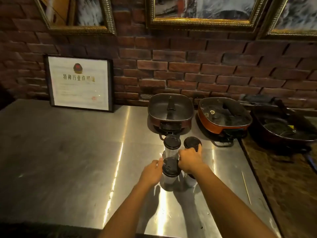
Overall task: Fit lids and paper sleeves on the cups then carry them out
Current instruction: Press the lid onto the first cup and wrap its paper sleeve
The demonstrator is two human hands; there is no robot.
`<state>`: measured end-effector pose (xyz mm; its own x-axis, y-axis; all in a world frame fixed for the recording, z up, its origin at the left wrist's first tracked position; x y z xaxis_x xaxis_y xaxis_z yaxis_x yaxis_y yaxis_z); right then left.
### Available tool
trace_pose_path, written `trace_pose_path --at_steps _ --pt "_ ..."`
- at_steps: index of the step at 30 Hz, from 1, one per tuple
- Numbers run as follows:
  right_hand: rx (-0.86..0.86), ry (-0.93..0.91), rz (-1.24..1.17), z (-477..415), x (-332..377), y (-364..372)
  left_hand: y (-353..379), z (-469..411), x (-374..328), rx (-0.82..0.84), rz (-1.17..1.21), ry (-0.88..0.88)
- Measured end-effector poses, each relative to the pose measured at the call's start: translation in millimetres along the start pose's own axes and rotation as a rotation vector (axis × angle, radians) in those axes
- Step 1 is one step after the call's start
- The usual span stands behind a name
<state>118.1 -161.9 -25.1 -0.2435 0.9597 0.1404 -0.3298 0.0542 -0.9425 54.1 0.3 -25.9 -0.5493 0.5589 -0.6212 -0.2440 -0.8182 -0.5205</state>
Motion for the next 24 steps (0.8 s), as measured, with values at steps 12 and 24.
trace_pose_path --at_steps 12,24 --pt "-0.13 -0.038 -0.132 -17 30 26 5 -25 42 0.064 0.317 -0.163" --pt "-0.323 0.157 -0.956 18 109 75 -74 -11 133 -0.047 0.406 -0.157"
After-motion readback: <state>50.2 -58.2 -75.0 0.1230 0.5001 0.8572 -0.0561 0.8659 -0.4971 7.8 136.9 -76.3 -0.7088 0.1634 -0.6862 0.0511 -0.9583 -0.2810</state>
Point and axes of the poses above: each hand's wrist, its own z-axis away from the middle knuckle, its own y-axis out of the palm, x = y × z, the point moved 6 cm from there along -z, towards the middle knuckle, and after that the axes turned 13 degrees about -y, right-handed, at the moved point
